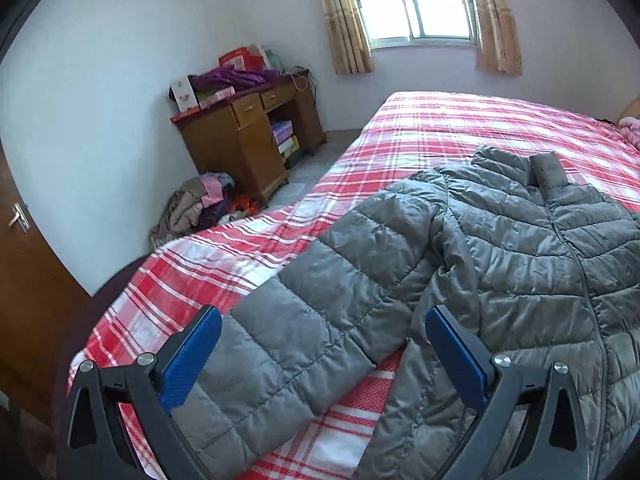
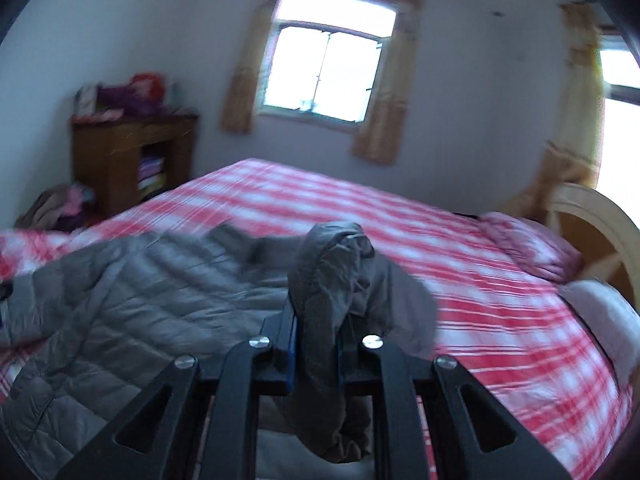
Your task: Fold large clothes
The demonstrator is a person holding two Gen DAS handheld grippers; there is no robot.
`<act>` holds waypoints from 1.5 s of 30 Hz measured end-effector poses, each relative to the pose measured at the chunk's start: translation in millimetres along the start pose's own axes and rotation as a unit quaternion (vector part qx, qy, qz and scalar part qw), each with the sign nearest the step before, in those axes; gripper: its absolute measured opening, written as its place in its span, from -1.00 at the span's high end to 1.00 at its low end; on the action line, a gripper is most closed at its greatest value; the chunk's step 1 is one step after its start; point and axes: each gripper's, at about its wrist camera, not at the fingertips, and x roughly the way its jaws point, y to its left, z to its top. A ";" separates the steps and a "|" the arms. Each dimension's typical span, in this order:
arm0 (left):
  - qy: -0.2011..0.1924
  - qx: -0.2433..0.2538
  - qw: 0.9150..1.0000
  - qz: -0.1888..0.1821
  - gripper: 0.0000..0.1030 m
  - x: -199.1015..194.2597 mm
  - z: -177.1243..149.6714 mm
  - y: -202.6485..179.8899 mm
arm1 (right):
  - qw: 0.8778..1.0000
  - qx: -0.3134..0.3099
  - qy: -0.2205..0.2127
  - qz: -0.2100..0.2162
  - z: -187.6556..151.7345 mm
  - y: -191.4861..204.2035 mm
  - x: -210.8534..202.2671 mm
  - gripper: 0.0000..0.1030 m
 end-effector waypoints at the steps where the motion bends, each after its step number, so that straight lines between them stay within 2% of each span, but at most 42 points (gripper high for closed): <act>1: 0.006 -0.002 1.000 -0.001 -0.98 4.5 0.6 -0.7 | 1.000 -0.005 0.004 0.007 -5.6 10.3 8.0 0.67; 2: 0.010 0.000 1.000 0.000 -0.98 8.6 1.4 -1.9 | 1.000 -0.011 0.018 0.023 -14.6 28.0 24.0 0.59; 4: 0.013 0.007 1.000 0.003 -0.98 13.3 2.3 -1.8 | 0.997 -0.020 0.046 0.055 -27.9 51.8 43.5 0.17; 5: 0.013 0.010 1.000 0.006 -0.98 14.6 3.0 -0.6 | 0.994 -0.020 0.063 0.083 -39.1 62.4 53.4 -0.21; 6: 0.012 0.012 1.000 0.008 -0.98 15.3 4.1 0.6 | 0.993 -0.018 0.070 0.098 -45.8 66.1 53.0 -0.35; 8: 0.013 0.010 1.000 0.006 -0.98 16.0 7.4 2.3 | 0.990 -0.024 0.062 0.120 -53.2 73.8 36.3 -0.40; 10: 0.015 0.005 1.000 -0.007 -0.98 15.7 12.5 -0.4 | 0.990 -0.036 0.046 0.127 -56.6 72.0 14.2 -0.56; 12: 0.014 0.006 0.999 -0.028 -0.98 11.4 19.1 -13.5 | 0.990 -0.030 0.031 0.135 -62.7 60.1 -5.7 -0.85; 13: 0.012 0.009 0.999 -0.037 -0.98 8.8 21.6 -21.2 | 0.992 -0.027 0.019 0.125 -69.1 47.4 -16.6 -0.89; 16: 0.018 0.029 0.996 -0.088 -0.98 1.9 28.9 -59.6 | 0.997 -0.033 0.016 0.075 -72.6 23.6 -17.1 -0.91; 18: 0.031 0.049 0.991 -0.121 -0.98 2.5 31.0 -91.1 | 0.998 -0.028 0.037 0.033 -84.1 0.0 -6.2 -0.91; 20: 0.050 0.068 0.985 -0.151 -0.98 8.7 29.8 -126.5 | 0.998 -0.007 0.059 0.011 -91.5 -21.1 2.4 -0.91; 24: 0.085 0.088 0.977 -0.177 -0.97 30.2 21.9 -178.7 | 0.996 0.009 0.088 -0.017 -112.5 -51.6 14.0 -0.91; 25: 0.093 0.090 0.973 -0.193 -0.81 37.3 19.5 -191.7 | 0.995 0.006 0.094 -0.024 -118.2 -55.0 17.3 -0.91; 26: 0.096 0.093 0.971 -0.197 -0.56 41.6 17.4 -198.7 | 0.994 0.001 0.101 -0.028 -124.8 -56.5 21.3 -0.91; 27: 0.102 0.098 0.970 -0.196 0.12 45.3 17.0 -204.4 | 0.994 0.000 0.107 -0.032 -130.2 -61.4 23.4 -0.91; 28: 0.117 0.103 0.966 -0.208 0.74 50.8 15.3 -212.5 | 0.993 0.001 0.114 -0.034 -136.2 -68.3 22.8 -0.92; 29: 0.123 0.100 0.964 -0.213 0.78 54.2 15.2 -213.2 | 0.992 0.005 0.125 -0.032 -142.8 -70.6 28.5 -0.92; 32: 0.087 0.111 0.972 -0.191 0.80 42.1 18.2 -206.1 | 0.989 0.024 0.145 -0.033 -150.1 -83.1 30.7 -0.91; 35: 0.049 0.114 0.980 -0.158 0.82 32.7 24.4 -177.2 | 0.986 0.059 0.154 -0.038 -151.2 -103.9 26.7 -0.91; 38: 0.023 0.131 0.985 -0.111 0.82 36.1 24.8 -155.7 | 0.982 0.084 0.164 -0.039 -158.9 -117.7 23.9 -0.92; 40: 0.022 0.141 0.987 -0.071 0.81 44.5 20.7 -147.4 | 0.980 0.093 0.175 -0.033 -162.9 -118.8 26.5 -0.94; 43: 0.066 0.140 0.986 -0.056 0.74 62.9 19.5 -143.7 | 0.977 0.090 0.190 -0.029 -164.1 -118.4 29.1 -0.94; 45: 0.068 0.126 0.989 -0.031 0.74 63.2 25.8 -137.9 | 0.976 0.084 0.201 -0.018 -159.5 -118.8 28.8 -0.88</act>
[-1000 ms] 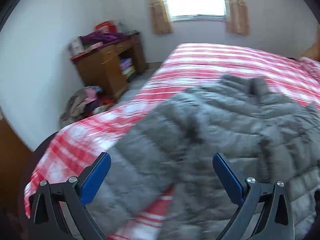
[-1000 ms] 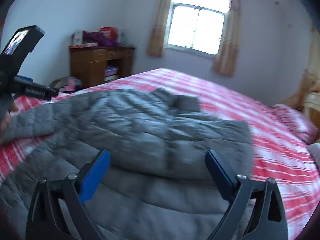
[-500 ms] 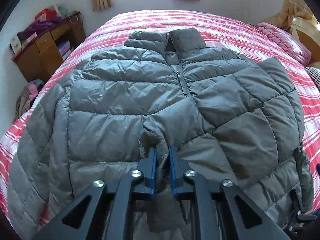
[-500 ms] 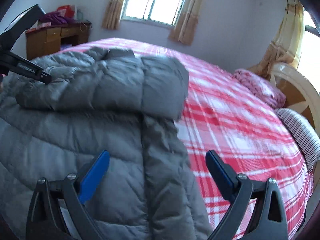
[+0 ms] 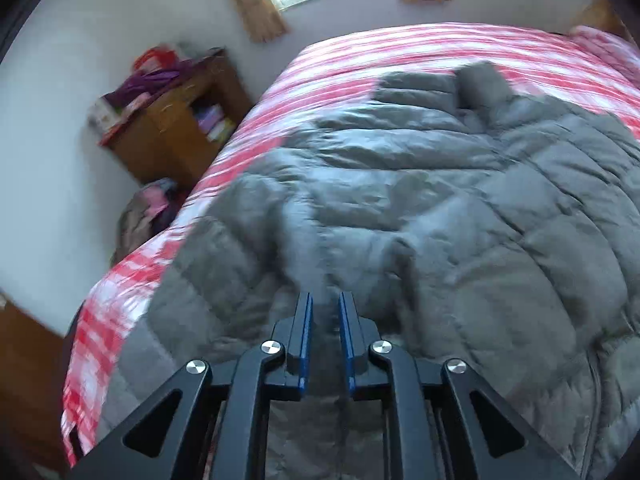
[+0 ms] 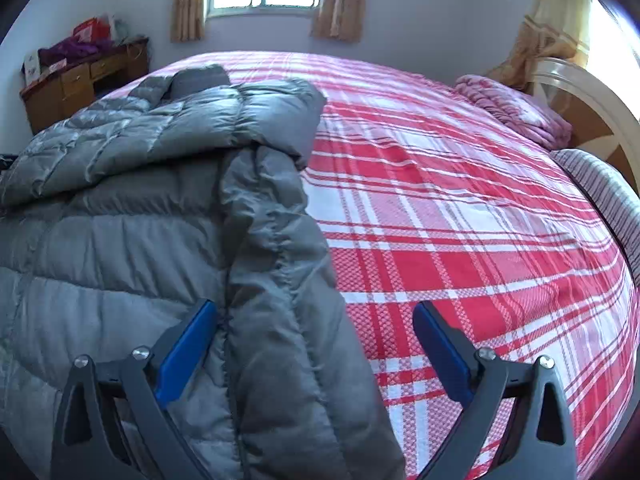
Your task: Fold large clothes
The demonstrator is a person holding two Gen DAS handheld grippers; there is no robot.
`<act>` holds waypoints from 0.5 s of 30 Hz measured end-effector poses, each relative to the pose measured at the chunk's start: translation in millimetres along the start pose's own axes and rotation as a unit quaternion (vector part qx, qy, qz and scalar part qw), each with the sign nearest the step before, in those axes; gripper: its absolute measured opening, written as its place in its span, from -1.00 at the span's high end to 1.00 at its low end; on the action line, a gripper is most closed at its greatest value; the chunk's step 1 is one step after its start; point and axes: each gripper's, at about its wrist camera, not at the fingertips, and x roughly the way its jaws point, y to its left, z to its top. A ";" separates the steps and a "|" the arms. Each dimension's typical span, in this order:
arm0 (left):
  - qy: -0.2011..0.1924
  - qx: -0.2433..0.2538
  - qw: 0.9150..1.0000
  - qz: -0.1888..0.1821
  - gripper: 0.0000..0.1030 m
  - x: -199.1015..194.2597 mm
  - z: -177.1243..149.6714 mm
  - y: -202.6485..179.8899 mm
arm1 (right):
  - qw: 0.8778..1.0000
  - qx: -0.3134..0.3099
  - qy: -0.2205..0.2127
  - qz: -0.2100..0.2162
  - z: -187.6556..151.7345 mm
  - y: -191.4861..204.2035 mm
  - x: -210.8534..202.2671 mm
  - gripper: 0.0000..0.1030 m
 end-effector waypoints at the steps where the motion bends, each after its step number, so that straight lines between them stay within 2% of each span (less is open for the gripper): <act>1: -0.016 -0.012 1.000 0.001 0.66 -7.4 2.4 4.5 | 1.000 -0.003 0.005 0.008 3.5 -1.3 -4.4 -0.80; 2: -0.034 -0.020 0.999 -0.001 0.52 -15.7 5.5 6.9 | 1.000 0.000 0.007 0.019 9.6 -5.2 -12.6 -0.67; 3: -0.044 -0.025 0.999 0.002 0.04 -20.4 7.9 6.5 | 1.000 0.007 0.002 0.028 18.7 -10.7 -23.2 -0.67; 4: -0.059 -0.035 0.998 0.010 -0.54 -26.1 12.4 5.6 | 0.999 0.014 -0.006 0.031 25.9 -13.7 -30.6 -0.67; 5: -0.075 -0.045 0.996 0.012 -0.73 -29.8 16.2 5.4 | 0.999 0.023 -0.026 0.027 40.6 -19.6 -43.8 -0.67; 6: -0.098 -0.056 0.994 0.006 -0.84 -35.5 19.1 2.2 | 0.998 0.027 -0.043 0.021 52.0 -20.2 -50.4 -0.70; 7: -0.103 -0.058 0.993 -0.002 -0.84 -35.5 22.2 -1.8 | 0.998 0.027 -0.056 0.018 61.7 -19.1 -53.4 -0.70; 9: -0.088 -0.052 0.995 -0.011 -0.84 -28.4 26.6 -17.6 | 0.996 0.015 -0.088 0.021 87.9 -10.2 -53.5 -0.70; 11: -0.085 -0.046 0.995 -0.015 -0.84 -21.5 28.3 -31.6 | 0.993 0.008 -0.106 0.045 112.3 3.2 -35.8 -0.70; 15: -0.086 -0.013 0.996 0.018 -0.84 5.5 26.3 -57.4 | 0.994 0.004 -0.099 0.052 135.2 27.0 17.9 -0.65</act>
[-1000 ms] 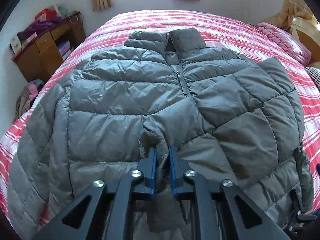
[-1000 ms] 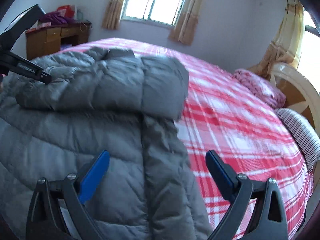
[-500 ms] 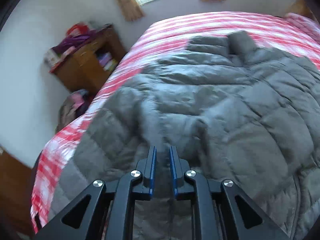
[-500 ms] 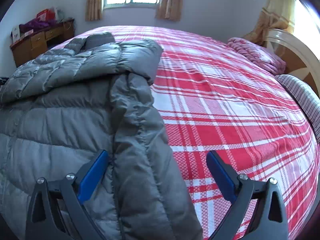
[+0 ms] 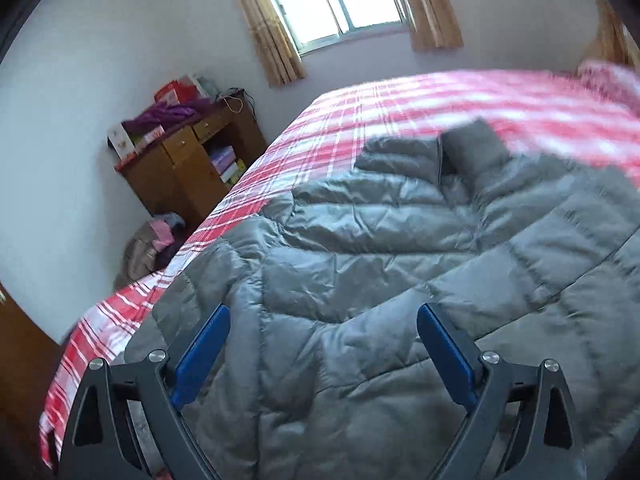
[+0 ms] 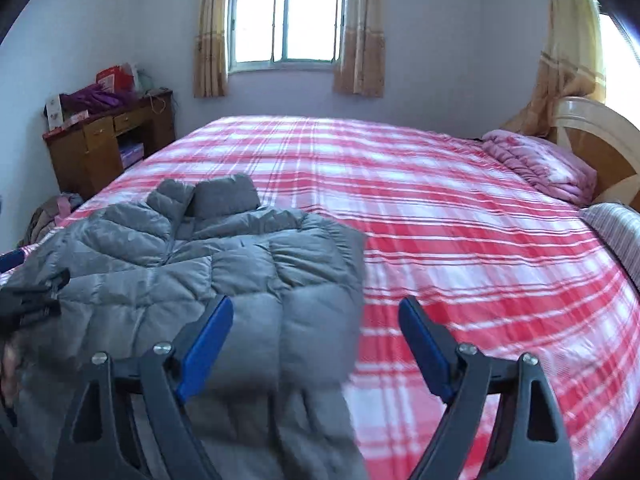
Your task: Fold large clothes
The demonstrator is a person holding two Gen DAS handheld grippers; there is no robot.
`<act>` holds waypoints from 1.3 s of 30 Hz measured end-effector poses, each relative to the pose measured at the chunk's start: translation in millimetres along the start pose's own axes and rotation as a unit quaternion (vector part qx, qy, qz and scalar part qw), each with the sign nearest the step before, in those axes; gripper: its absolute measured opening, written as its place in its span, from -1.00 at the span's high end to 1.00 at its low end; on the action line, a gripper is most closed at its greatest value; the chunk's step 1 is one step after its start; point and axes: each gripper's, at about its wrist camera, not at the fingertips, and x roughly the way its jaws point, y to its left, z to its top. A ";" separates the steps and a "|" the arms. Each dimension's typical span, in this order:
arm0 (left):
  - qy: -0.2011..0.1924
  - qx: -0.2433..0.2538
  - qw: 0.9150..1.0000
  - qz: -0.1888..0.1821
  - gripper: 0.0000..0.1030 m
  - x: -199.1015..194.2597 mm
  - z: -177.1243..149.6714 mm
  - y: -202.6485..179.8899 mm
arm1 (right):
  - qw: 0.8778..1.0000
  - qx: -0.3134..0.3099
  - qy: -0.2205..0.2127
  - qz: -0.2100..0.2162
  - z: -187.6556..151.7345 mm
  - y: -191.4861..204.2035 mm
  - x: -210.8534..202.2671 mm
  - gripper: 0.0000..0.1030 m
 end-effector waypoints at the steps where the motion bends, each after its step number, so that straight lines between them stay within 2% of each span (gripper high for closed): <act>1: 0.008 0.011 1.000 0.003 -0.84 10.4 -2.6 -7.4 | 1.000 -0.003 0.006 0.005 -1.1 3.3 10.4 -0.65; 6: 0.023 0.025 0.999 0.001 -0.84 38.3 -11.2 -18.7 | 0.997 -0.027 0.069 0.015 -26.1 18.0 69.3 -0.55; 11: 0.038 0.020 0.999 -0.016 -0.89 49.5 -13.4 -21.4 | 0.993 0.015 0.111 0.035 -36.9 1.8 86.5 -0.56; 14: 0.045 0.009 0.999 -0.025 -0.92 53.7 -13.3 -18.4 | 0.991 0.031 0.121 0.045 -38.8 -4.9 89.8 -0.57; 22: 0.053 0.005 0.998 -0.019 -0.95 43.5 -5.9 -15.1 | 0.991 0.010 0.127 0.026 -37.8 1.8 86.9 -0.57; 23: 0.041 -0.010 0.999 -0.031 -0.95 30.8 -0.9 -5.9 | 0.992 0.005 0.122 0.021 -34.5 2.4 82.2 -0.44; 25: 0.004 -0.035 0.998 -0.043 -0.95 10.0 9.7 6.8 | 0.996 -0.001 0.089 0.012 -22.8 3.5 59.0 -0.42; 27: -0.016 -0.042 0.998 -0.046 -0.95 0.4 21.9 8.7 | 0.999 0.000 0.028 0.017 -4.3 3.0 26.0 -0.63; 29: -0.013 -0.033 0.998 -0.042 -0.95 6.8 30.6 0.1 | 1.000 0.001 -0.001 0.005 11.8 6.8 18.1 -0.68; 31: 0.007 -0.020 0.999 -0.040 -0.95 23.1 30.5 -12.8 | 1.000 -0.001 -0.012 0.014 23.4 13.8 28.8 -0.69; 33: 0.023 0.002 0.999 -0.025 -0.95 42.1 24.4 -28.0 | 1.000 -0.005 0.010 0.023 25.8 20.4 54.1 -0.69; 35: 0.032 0.023 0.999 -0.003 -0.95 59.1 17.5 -38.1 | 0.999 -0.011 0.041 0.008 20.2 23.5 85.3 -0.68; 39: 0.033 0.036 0.999 -0.002 -0.95 67.5 11.2 -46.2 | 0.995 0.005 0.097 0.014 -3.4 11.4 121.8 -0.69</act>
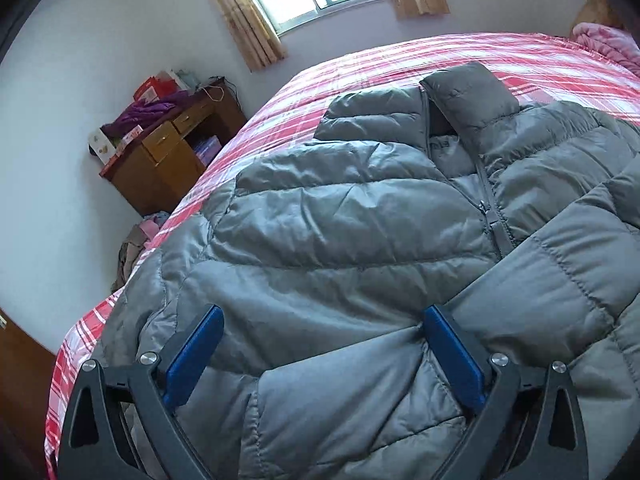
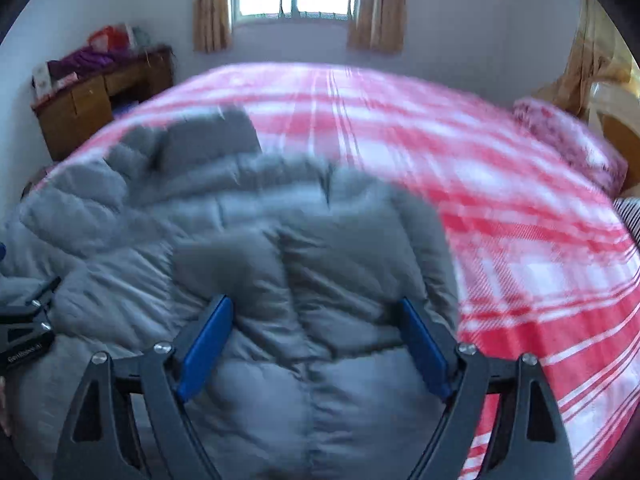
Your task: Fold large clothes
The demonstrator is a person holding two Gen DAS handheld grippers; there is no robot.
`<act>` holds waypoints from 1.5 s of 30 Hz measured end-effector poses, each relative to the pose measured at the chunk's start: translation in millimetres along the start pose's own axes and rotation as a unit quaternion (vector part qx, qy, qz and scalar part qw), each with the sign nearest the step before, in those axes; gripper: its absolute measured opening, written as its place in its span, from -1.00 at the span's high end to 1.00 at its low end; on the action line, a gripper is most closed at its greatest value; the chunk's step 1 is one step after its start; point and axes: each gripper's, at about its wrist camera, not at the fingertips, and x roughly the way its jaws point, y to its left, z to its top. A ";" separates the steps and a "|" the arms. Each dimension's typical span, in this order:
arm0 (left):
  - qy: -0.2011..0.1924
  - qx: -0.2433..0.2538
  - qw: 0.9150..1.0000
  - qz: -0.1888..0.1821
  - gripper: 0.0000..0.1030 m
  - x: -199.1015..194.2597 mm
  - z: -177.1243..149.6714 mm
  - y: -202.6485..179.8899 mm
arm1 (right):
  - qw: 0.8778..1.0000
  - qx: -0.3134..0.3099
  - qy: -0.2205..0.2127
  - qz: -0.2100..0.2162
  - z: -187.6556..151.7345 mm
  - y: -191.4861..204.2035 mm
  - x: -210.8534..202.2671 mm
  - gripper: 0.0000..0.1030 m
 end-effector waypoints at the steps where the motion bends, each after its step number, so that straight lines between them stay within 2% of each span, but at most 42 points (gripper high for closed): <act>1: 0.000 0.007 1.000 0.002 -0.95 0.6 0.0 -3.1 | 1.000 0.011 0.007 0.011 -2.0 -6.0 3.2 -0.69; 5: 0.000 0.009 1.000 0.013 -0.98 3.3 -0.2 -6.6 | 0.999 0.023 0.022 0.022 -2.5 -13.4 8.1 -0.70; 16: 0.003 0.010 1.000 0.014 -0.98 0.9 0.4 -6.3 | 0.999 0.005 0.034 0.002 0.3 -2.9 13.1 -0.76; 18: 0.010 0.011 1.000 0.018 -0.98 -7.1 7.4 5.6 | 0.999 0.000 0.037 -0.004 1.5 -0.9 13.1 -0.79; 20: -0.030 -0.013 0.999 0.010 -0.98 -42.0 12.2 37.7 | 0.999 -0.016 0.046 -0.006 5.8 -0.9 5.0 -0.79; 22: -0.053 -0.023 0.998 0.002 -0.98 -72.6 6.9 72.7 | 0.999 -0.014 0.027 -0.015 7.9 -5.2 -17.3 -0.80; 24: -0.071 -0.037 0.997 0.015 -0.98 -96.8 -12.9 111.9 | 1.000 0.009 0.005 -0.009 6.4 -15.4 -51.6 -0.90; 27: -0.061 -0.055 0.996 0.045 -0.98 -112.3 -56.9 167.4 | 1.000 0.028 0.002 0.012 -13.8 -22.2 -94.8 -0.91; 32: 0.006 -0.101 0.987 0.125 -0.98 -114.4 -159.5 264.7 | 1.000 -0.003 -0.003 0.025 -68.4 -6.8 -141.4 -0.92; 34: 0.034 -0.140 0.981 0.129 -0.98 -113.0 -193.1 297.1 | 1.000 -0.013 -0.006 0.021 -89.5 0.4 -152.5 -0.91; 36: 0.063 -0.196 0.971 0.124 -0.98 -112.6 -226.7 326.8 | 1.000 -0.015 -0.009 0.019 -108.1 7.0 -162.3 -0.92; 39: 0.087 -0.243 0.962 0.090 -0.98 -108.9 -252.2 343.9 | 0.999 -0.013 -0.006 0.030 -127.0 16.4 -170.3 -0.91; 44: 0.081 -0.267 0.960 0.029 -0.96 -96.9 -247.6 332.5 | 0.998 -0.040 -0.013 0.046 -141.7 45.9 -185.0 -0.91; 45: 0.081 -0.268 0.960 0.016 -0.79 -91.1 -243.8 331.8 | 0.998 -0.042 -0.017 0.049 -142.9 48.1 -188.2 -0.91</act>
